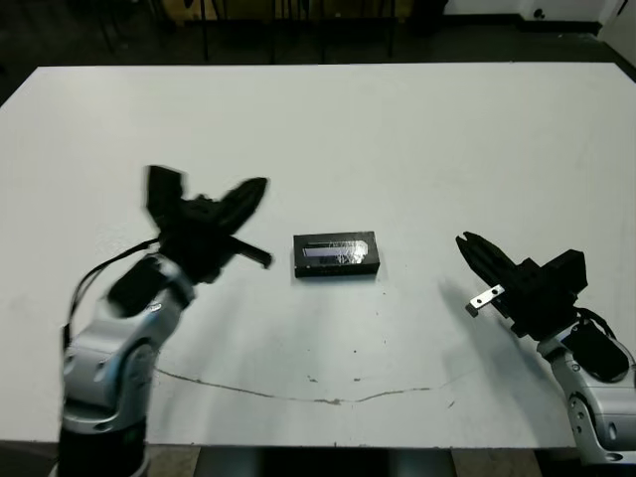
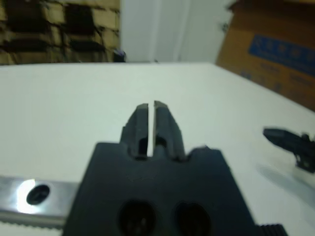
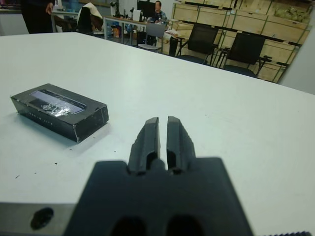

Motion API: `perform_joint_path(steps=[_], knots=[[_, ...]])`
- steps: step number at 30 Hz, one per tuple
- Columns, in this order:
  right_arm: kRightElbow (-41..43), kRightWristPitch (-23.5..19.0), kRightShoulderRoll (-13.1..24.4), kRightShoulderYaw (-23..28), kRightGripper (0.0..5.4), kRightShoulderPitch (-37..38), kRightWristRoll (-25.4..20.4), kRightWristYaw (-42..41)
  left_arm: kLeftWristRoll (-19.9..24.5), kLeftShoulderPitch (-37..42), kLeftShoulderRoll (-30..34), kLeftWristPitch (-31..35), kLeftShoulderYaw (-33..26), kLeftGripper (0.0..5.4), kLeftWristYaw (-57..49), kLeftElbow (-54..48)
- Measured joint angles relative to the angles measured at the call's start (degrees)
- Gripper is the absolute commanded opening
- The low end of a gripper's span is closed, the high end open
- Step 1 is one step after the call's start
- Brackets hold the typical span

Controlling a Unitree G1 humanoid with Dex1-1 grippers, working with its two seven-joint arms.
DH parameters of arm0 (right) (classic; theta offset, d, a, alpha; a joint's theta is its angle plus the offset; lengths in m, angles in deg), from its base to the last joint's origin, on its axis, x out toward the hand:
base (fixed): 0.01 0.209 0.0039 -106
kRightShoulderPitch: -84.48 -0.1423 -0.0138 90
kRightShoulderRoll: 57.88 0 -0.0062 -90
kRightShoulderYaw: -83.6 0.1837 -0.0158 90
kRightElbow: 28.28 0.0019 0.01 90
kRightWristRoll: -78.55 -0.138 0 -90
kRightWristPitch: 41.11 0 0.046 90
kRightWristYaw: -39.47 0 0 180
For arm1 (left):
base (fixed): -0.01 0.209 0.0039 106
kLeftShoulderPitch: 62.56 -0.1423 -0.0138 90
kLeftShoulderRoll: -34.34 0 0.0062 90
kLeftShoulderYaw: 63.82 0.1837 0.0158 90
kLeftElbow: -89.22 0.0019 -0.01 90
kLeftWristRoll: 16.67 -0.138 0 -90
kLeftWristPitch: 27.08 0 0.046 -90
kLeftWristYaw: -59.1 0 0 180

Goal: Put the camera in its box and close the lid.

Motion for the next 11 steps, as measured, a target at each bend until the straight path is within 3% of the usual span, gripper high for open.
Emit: perform_joint_path(steps=[7,9,11], knots=[[4.5,-1.49,-3.73,0.11,0.0,0.83,-0.13,6.38,-16.82,-5.17,1.31,-36.54,-0.66,0.02,-5.62,14.13],[6.83,-3.1,-4.8,-0.05,0.0,1.97,0.42,8.86,-18.4,-8.52,-0.02,-41.78,-0.42,0.02,-7.52,19.81],[8.19,-3.84,-5.57,-0.2,0.0,2.25,0.66,10.4,-18.28,-10.72,-1.78,-42.43,-0.22,0.02,-9.39,22.26]])
